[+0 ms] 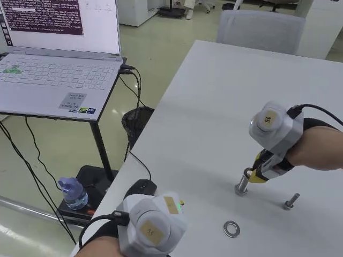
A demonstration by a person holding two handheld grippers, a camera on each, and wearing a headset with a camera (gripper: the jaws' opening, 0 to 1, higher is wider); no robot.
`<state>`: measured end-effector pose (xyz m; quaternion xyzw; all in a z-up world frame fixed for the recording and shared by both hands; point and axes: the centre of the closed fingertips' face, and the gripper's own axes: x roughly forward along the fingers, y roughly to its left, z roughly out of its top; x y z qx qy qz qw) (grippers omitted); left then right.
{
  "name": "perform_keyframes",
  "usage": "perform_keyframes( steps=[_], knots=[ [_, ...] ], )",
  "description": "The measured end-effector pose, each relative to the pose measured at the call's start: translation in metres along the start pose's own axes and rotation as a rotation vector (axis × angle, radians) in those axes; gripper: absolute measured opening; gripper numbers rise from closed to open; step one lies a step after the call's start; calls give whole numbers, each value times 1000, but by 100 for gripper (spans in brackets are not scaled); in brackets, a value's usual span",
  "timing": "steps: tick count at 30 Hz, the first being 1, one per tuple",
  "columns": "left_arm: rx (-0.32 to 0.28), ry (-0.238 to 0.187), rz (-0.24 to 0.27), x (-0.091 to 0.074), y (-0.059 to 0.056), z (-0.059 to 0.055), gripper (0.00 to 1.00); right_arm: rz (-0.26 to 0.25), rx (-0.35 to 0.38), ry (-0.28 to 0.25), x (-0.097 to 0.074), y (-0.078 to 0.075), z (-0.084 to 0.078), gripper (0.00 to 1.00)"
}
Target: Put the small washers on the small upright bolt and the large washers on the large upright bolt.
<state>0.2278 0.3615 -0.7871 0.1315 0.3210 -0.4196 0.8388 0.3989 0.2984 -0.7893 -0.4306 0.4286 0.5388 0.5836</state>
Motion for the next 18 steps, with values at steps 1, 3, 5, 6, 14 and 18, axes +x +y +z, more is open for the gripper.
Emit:
perform_keyframes(
  steps=[1,3,5,6,14,18],
  knots=[
    [-1,0,0,0,0,0,94,5,-1,1,1,1,1,22],
    [0,3,0,-1,1,-1,93,7,-4,7,3,1,1,22],
    [-2,4,-1,-1,1,-2,93,8,-7,15,6,0,1,22],
    [-3,5,-3,-1,1,-2,93,10,-7,19,7,0,1,22],
    [-9,12,-8,-3,3,-5,91,14,-12,34,14,-3,1,22],
    [-6,9,-10,-3,3,-5,90,17,-19,48,19,-2,-1,22]
  ],
)
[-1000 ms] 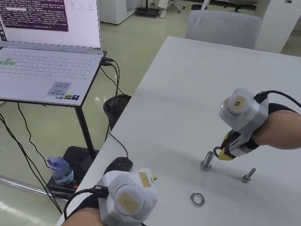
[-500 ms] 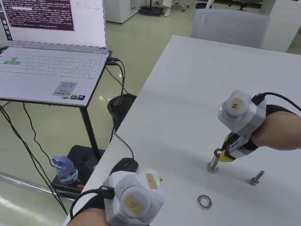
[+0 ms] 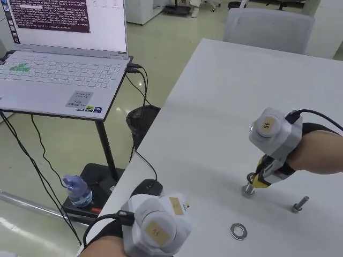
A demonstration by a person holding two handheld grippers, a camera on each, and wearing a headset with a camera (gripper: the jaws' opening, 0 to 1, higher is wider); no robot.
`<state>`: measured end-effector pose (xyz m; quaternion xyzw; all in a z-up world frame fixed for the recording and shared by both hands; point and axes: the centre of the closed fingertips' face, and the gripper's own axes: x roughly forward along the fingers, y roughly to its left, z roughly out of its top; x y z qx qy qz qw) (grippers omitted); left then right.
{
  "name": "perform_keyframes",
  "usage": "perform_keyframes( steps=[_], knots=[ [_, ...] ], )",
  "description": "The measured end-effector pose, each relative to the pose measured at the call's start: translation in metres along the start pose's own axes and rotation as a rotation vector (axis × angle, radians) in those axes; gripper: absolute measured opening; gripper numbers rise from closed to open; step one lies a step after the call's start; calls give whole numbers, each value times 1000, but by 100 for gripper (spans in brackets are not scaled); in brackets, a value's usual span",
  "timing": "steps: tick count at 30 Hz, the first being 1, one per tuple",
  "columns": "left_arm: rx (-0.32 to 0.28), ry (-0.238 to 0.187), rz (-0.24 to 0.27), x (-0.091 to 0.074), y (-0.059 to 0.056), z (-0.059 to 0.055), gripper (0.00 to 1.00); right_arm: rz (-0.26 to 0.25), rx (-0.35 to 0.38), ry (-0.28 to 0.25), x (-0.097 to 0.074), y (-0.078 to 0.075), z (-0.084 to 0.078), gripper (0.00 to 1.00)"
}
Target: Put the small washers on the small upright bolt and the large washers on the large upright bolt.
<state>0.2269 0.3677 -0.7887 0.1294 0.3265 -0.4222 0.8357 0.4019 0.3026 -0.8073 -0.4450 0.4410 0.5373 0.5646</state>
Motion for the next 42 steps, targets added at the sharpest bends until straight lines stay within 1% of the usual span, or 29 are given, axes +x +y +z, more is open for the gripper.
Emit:
perform_keyframes(
  steps=[3,6,12,25,30,37,42],
  knots=[
    [-1,-1,0,0,0,0,90,2,1,4,2,-1,-1,22],
    [-5,0,-1,2,0,0,90,3,4,9,8,-4,-2,22],
    [-6,3,-2,2,0,-2,89,8,1,21,13,-3,-4,22],
    [-23,3,8,0,5,-4,88,15,19,35,32,-6,-9,22],
    [-24,8,7,0,6,-6,88,7,22,35,38,-7,-9,22],
    [-25,16,6,0,4,-9,87,7,25,40,46,-8,-9,22],
    [-28,18,4,0,4,-10,86,11,29,43,47,-7,-9,22]
  ],
)
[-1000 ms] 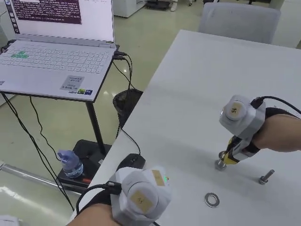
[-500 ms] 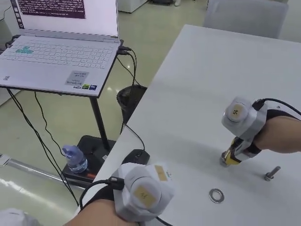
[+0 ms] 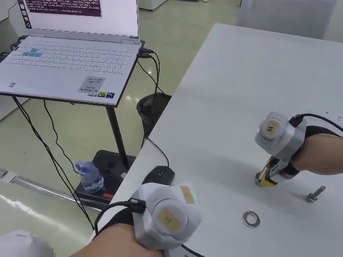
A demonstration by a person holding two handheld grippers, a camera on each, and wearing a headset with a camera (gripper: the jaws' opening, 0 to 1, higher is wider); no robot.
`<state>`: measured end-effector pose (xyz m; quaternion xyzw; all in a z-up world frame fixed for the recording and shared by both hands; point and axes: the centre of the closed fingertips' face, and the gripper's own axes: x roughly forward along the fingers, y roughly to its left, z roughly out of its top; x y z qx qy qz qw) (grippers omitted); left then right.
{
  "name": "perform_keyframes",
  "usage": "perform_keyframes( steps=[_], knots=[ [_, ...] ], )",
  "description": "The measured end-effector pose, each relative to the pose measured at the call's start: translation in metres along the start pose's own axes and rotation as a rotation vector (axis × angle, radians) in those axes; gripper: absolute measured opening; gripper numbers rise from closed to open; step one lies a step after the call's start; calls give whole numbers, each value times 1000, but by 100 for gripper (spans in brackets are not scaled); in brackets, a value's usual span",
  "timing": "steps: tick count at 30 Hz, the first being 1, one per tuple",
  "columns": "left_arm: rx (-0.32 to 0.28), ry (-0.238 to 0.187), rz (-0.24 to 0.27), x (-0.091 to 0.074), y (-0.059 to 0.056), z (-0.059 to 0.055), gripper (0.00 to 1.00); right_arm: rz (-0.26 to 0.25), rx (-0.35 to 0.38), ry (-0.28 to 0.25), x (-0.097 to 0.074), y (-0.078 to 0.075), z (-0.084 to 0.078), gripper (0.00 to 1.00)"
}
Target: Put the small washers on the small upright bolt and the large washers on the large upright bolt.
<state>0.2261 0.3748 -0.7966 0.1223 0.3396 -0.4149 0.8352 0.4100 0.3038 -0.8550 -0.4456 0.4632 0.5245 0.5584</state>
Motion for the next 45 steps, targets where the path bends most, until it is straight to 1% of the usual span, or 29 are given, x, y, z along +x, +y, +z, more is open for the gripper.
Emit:
perform_keyframes(
  steps=[8,18,23,24,28,31,34,39,41,45],
  knots=[
    [1,2,-4,1,1,0,85,2,18,1,0,2,2,23],
    [-1,3,-3,-1,4,0,85,4,11,0,-1,3,4,24],
    [-2,2,-3,-2,4,1,84,12,7,-4,-2,4,5,24],
    [-2,2,-3,-2,4,1,84,11,5,-9,-2,4,5,24],
    [-1,3,-2,-2,3,0,84,14,14,-15,-2,4,7,31],
    [0,4,-3,-2,3,0,84,9,1,-14,-4,3,6,31],
    [0,0,-2,-2,2,1,84,12,7,-18,-5,1,5,33],
    [4,-4,-2,-2,2,3,84,6,2,-24,-10,-2,2,34],
    [14,-9,-2,-2,2,4,84,-2,-4,-33,-14,-4,3,34],
    [10,-8,0,-3,2,5,84,-2,-11,-53,-20,-4,6,34]
  ],
)
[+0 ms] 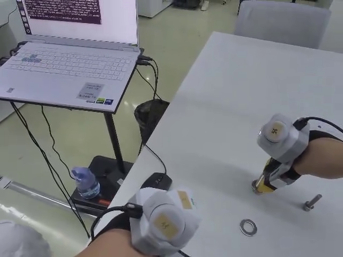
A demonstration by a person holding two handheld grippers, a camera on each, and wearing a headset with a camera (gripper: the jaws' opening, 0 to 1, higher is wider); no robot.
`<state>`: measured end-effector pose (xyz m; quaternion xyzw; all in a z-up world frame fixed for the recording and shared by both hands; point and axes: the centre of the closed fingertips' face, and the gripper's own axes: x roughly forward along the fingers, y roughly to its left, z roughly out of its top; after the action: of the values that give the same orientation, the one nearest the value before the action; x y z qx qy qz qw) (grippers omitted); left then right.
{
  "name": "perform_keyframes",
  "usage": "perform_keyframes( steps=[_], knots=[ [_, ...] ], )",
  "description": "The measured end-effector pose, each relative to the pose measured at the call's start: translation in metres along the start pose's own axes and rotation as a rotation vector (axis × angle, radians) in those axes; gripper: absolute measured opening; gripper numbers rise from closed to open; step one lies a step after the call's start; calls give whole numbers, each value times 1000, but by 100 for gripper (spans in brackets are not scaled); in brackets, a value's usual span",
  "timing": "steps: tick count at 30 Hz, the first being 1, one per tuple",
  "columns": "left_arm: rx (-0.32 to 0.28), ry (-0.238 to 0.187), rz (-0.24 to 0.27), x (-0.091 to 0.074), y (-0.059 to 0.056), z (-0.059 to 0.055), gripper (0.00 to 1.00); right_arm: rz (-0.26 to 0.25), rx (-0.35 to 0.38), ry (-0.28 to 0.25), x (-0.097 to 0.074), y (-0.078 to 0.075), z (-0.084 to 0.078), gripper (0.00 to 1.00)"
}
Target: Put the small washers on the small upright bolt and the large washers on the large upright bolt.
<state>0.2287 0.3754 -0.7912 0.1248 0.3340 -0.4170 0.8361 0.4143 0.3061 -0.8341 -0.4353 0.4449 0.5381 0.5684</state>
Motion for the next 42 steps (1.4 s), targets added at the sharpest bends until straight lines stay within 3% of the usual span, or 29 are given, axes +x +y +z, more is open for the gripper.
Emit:
perform_keyframes(
  steps=[17,30,42],
  knots=[
    [18,-2,11,-8,-4,3,84,-5,-61,-51,-20,12,14,33],
    [19,-6,25,-12,-5,4,84,-8,-125,-99,-37,33,25,32],
    [18,-14,48,-14,-4,5,88,13,-162,-111,-43,60,16,33]
  ],
)
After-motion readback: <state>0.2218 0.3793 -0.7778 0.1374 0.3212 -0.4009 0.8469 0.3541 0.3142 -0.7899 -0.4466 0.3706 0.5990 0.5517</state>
